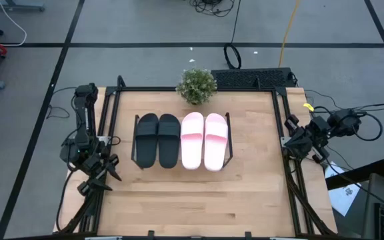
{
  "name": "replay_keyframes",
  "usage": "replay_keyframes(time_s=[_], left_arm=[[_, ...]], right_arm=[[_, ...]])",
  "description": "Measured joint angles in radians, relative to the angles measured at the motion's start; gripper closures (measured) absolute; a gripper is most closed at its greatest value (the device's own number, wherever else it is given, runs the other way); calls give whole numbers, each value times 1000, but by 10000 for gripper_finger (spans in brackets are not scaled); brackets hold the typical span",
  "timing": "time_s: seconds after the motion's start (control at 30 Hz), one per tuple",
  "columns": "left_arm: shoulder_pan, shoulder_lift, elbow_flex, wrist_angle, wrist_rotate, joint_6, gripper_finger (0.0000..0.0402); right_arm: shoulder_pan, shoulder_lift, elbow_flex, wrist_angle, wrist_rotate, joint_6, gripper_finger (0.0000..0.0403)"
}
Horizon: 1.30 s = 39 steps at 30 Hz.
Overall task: Pick and place slides into the shelf
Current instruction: Return to Home Position
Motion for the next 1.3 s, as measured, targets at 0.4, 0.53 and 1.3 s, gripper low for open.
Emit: replay_keyframes(time_s=[0.4, 0.53, 1.3], left_arm=[[251, -2, 0, -87, 151, -48, 188], [355, -2, 0, -53, 313, -4, 188], [433, 61, 1, -116, 498, -215, 188]], right_arm=[[0, 0, -39, 8, 8, -24, 401], [0, 0, -39, 9, 10, 6, 401], [0, 0, -85, -19, -68, 69, 401]])
